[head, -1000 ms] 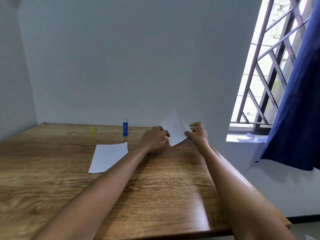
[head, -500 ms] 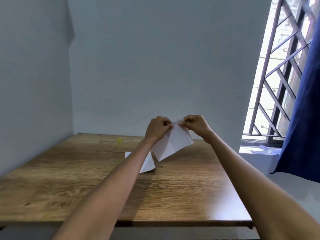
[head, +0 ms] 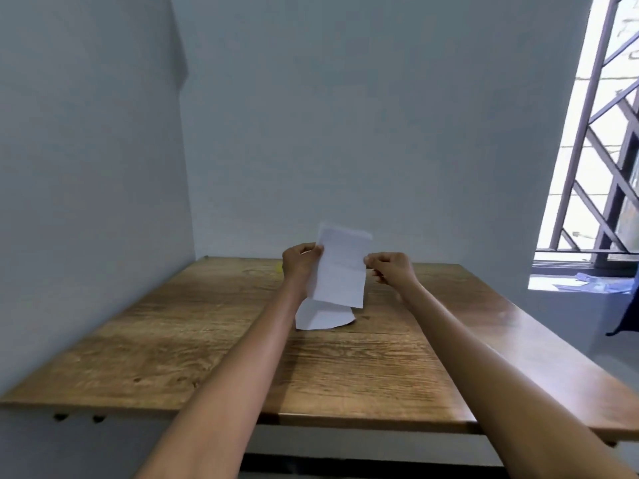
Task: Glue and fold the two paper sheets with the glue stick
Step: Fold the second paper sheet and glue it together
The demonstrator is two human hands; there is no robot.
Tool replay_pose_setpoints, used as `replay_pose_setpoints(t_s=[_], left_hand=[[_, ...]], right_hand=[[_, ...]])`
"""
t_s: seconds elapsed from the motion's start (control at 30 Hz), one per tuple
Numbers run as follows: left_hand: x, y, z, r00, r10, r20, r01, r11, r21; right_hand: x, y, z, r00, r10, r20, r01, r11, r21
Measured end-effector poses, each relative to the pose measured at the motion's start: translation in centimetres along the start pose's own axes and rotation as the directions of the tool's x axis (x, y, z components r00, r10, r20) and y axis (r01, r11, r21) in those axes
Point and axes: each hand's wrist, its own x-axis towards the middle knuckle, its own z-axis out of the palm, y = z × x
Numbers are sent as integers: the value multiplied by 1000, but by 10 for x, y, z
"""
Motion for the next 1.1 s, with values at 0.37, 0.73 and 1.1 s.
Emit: replay_pose_setpoints(t_s=[0.37, 0.73, 1.1], left_hand=[[33, -37, -60, 999, -43, -7, 34, 655, 755], [49, -40, -50, 996, -60, 63, -25, 500, 866], [51, -27, -37, 992, -83, 98, -61, 368, 928]], right_hand=[[26, 40, -4, 990, 112, 82, -131, 949, 288], [33, 52, 2, 971, 123, 207, -179, 943, 279], [32, 51, 2, 964, 120, 238, -184, 946, 266]])
